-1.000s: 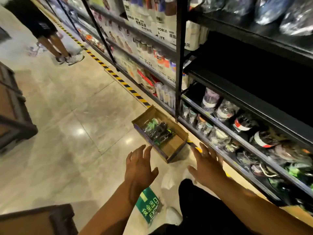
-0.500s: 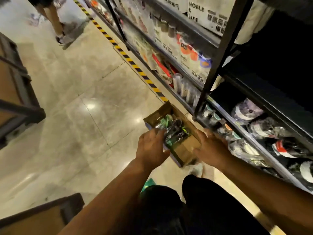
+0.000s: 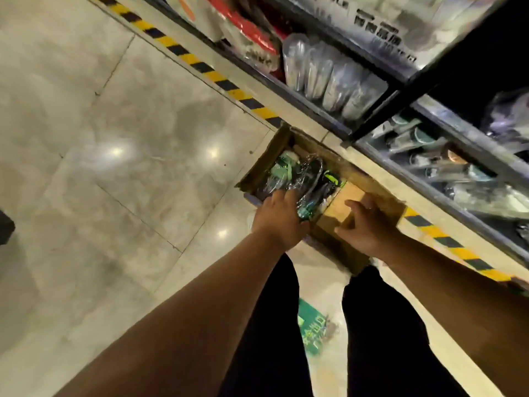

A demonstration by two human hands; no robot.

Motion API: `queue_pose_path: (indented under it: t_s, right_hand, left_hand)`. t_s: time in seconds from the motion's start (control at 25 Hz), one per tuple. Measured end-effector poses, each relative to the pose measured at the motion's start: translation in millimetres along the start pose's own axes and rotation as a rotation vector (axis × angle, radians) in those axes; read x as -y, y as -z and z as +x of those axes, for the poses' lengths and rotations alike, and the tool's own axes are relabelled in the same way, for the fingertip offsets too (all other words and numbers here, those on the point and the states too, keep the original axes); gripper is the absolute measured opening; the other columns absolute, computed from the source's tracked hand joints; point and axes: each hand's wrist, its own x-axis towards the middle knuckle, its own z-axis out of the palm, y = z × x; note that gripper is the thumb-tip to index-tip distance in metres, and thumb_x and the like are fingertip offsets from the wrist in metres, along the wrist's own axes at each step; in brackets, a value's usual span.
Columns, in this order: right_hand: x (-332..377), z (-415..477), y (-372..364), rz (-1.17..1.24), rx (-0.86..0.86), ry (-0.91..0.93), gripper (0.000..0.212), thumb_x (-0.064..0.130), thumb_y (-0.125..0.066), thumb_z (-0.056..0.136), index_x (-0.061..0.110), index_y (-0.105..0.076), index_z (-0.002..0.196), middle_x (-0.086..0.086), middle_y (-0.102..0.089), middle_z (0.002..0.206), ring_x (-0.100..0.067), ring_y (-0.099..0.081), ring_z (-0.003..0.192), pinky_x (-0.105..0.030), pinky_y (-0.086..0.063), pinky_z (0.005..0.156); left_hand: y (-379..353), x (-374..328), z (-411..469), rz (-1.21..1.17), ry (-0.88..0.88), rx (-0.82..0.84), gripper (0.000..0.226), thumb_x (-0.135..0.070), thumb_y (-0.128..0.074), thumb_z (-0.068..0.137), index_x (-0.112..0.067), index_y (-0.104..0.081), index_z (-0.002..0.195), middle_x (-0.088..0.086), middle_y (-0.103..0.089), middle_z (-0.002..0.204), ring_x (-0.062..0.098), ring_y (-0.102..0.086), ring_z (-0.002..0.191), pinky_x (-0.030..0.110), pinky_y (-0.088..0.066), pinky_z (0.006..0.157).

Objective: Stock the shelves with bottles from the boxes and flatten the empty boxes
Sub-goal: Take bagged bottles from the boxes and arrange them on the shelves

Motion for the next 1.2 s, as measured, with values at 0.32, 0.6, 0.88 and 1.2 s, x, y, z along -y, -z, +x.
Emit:
queue_pose_path:
  t_s: [0.32, 0.6, 0.88, 1.2]
  right_hand:
    - [-8.8, 227.7, -140.5, 0.566, 0.026, -0.413, 0.077, 0.042, -0.066, 0.090, 0.009, -0.027, 0.149, -0.019, -0.040, 0.145, -0.037, -0.043, 0.131, -0.042, -0.041, 0.101]
    - [-14.5, 366.2, -241.8, 1.045, -0.131, -0.608, 0.101, 0.042, -0.072, 0.086, 0.007, -0.006, 0.155, -0.019, -0.030, 0.155, -0.038, -0.033, 0.140, -0.044, -0.033, 0.113]
    - [-77.6, 337.2, -257.2, 1.032, -0.392, -0.496, 0.097, 0.045, -0.091, 0.059, 0.011, -0.041, 0.136, -0.005, -0.060, 0.126, -0.023, -0.060, 0.111, -0.031, -0.049, 0.094]
    - [-100.4, 309.4, -224.5, 1.136, -0.107, -0.414, 0.119, 0.050, -0.085, 0.066, 0.020, -0.013, 0.157, -0.008, -0.027, 0.160, -0.032, -0.034, 0.143, -0.045, -0.034, 0.113]
  left_hand:
    - [-104.7, 97.1, 203.9, -0.049, 0.008, 0.229, 0.077, -0.034, -0.071, 0.083, -0.013, -0.033, 0.147, 0.017, -0.047, 0.141, 0.037, -0.048, 0.128, 0.049, -0.045, 0.105]
    - [-190.7, 128.1, 333.3, -0.086, 0.102, 0.318, 0.062, -0.030, -0.071, 0.090, -0.010, -0.044, 0.142, 0.006, -0.053, 0.135, 0.025, -0.051, 0.126, 0.029, -0.042, 0.103]
    - [-242.6, 100.1, 354.5, -0.139, 0.194, 0.369, 0.130, -0.055, -0.086, 0.060, -0.019, -0.008, 0.157, 0.012, -0.025, 0.159, 0.034, -0.026, 0.146, 0.044, -0.022, 0.120]
    - [-263.6, 98.7, 338.2, -0.777, 0.333, 0.429, 0.121, -0.055, -0.092, 0.054, -0.017, -0.032, 0.152, 0.001, -0.048, 0.148, 0.025, -0.047, 0.134, 0.034, -0.035, 0.103]
